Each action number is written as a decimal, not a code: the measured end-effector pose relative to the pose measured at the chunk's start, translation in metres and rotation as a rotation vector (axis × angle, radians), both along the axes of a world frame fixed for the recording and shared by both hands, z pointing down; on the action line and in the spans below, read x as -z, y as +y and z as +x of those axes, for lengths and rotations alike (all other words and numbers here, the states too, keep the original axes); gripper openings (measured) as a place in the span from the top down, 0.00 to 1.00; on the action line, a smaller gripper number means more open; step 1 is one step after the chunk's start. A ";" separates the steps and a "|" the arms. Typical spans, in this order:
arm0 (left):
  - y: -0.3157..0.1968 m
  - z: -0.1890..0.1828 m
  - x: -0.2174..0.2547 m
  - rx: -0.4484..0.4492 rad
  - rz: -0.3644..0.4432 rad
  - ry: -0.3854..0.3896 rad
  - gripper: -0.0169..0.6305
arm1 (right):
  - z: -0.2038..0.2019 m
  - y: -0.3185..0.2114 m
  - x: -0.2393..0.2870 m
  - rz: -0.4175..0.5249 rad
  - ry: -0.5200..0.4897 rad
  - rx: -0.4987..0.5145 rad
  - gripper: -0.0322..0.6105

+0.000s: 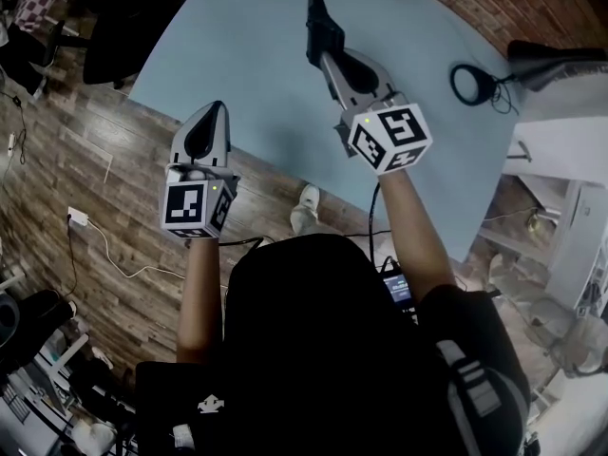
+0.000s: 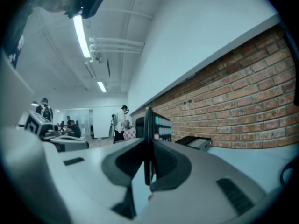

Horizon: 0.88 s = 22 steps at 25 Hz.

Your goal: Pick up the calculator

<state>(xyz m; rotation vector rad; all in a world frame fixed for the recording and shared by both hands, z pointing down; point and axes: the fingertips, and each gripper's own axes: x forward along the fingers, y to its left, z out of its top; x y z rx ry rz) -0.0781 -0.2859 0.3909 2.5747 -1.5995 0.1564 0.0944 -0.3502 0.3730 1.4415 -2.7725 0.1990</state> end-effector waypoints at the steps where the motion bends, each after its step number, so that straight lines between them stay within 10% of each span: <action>1: 0.004 -0.004 0.000 -0.002 -0.002 0.001 0.96 | -0.004 0.006 0.002 0.005 0.001 0.001 0.88; 22: 0.079 -0.035 0.023 -0.070 0.058 0.018 0.96 | -0.042 0.098 0.040 0.079 -0.004 -0.054 0.88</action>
